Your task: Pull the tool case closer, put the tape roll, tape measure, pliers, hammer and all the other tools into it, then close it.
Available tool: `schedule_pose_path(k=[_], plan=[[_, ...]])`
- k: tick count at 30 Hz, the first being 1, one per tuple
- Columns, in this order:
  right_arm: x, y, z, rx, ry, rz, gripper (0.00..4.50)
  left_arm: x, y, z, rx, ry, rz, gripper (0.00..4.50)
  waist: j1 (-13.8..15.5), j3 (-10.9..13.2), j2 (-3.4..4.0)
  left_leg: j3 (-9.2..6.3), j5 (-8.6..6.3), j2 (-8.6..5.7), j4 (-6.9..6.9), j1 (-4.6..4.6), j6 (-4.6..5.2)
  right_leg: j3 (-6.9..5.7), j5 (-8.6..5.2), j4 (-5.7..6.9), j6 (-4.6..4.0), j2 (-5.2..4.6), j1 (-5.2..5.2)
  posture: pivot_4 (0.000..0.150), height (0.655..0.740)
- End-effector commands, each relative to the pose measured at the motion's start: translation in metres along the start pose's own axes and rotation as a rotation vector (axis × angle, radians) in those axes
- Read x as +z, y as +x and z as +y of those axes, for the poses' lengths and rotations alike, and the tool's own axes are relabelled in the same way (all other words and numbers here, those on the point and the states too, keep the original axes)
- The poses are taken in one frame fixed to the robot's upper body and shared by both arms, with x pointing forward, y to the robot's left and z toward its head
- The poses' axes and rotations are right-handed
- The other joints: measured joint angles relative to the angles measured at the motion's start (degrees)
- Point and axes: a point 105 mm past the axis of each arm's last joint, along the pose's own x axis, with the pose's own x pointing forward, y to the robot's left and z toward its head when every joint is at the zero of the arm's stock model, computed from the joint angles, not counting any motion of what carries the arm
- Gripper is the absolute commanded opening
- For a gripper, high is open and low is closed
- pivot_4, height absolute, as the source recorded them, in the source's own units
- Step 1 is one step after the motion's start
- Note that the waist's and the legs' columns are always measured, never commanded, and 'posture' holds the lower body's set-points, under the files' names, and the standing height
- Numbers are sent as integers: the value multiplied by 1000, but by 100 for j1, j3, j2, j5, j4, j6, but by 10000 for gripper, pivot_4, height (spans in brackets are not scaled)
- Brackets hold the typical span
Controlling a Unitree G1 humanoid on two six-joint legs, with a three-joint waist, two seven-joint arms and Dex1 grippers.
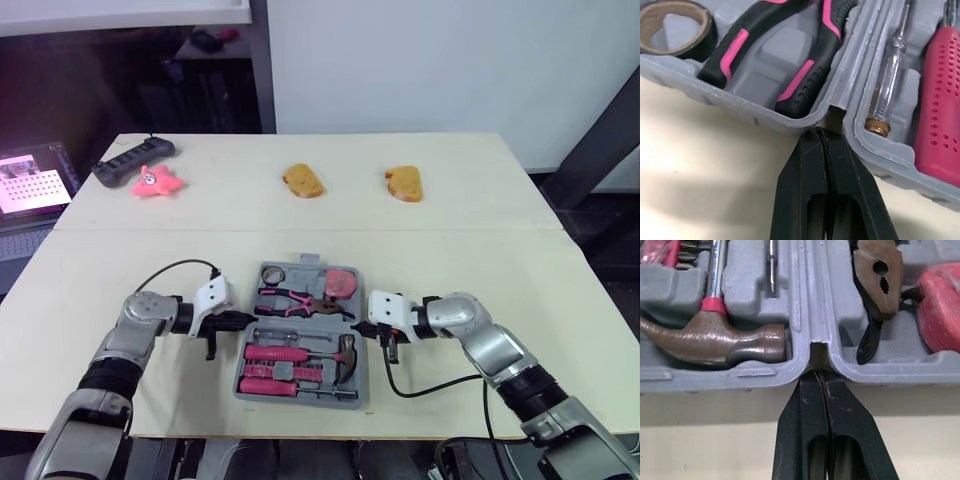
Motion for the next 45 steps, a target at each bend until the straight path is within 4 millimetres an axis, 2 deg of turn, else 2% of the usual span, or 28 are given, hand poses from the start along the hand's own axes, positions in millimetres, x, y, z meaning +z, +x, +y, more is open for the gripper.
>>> schedule_pose_path(k=[1, 7, 13, 20, 27, 38, 45], plan=[[16, 7, 3, 16, -37, -40, 287, 9, 10, -13, -53, 30, -36, 0, -4, 0, 0, 0, 0, 0, 0, 0, 0, 0, 0, 0, 0, 0, 0, 1500, 7400], [17, 8, 7, 29, -23, -40, 287, 1, 10, -20, -52, 23, -10, 0, -33, -1, 1, -1, 0, 0, -1, 1, 0, 0, 0, 0, 0, 0, 1, 1500, 7400], [14, 5, 12, 34, 6, -34, 287, 4, 16, -33, -106, 3, -26, 0, -36, -2, 3, -1, 0, 0, -1, 1, 0, 0, 0, -1, 0, 0, 2, 1500, 7400], [10, 3, 32, 76, 51, -21, 287, -8, 14, -54, -142, -30, 0, 0, -25, -3, 5, 0, -1, -1, -4, 1, 1, 0, -1, -3, 0, -1, 4, 1500, 7400], [12, 6, 49, 99, 79, -32, 287, -13, 10, -65, -142, -51, 11, 0, -31, -12, 3, 0, -2, 0, -6, 5, 2, 0, -2, -4, 0, -1, 7, 1500, 7400], [4, 4, 47, 83, 100, 1, 287, -13, 11, -55, -101, -30, 23, 0, -45, -16, 2, 0, -2, 0, -7, 15, 2, 0, -2, -6, 0, -1, 16, 1500, 7400], [-12, -14, 38, 32, 154, 42, 287, -13, 4, -43, -36, -18, 23, 0, 31, -22, 5, 0, -2, 0, -6, 22, 2, 0, -3, -15, -1, -1, 27, 1500, 7400]])
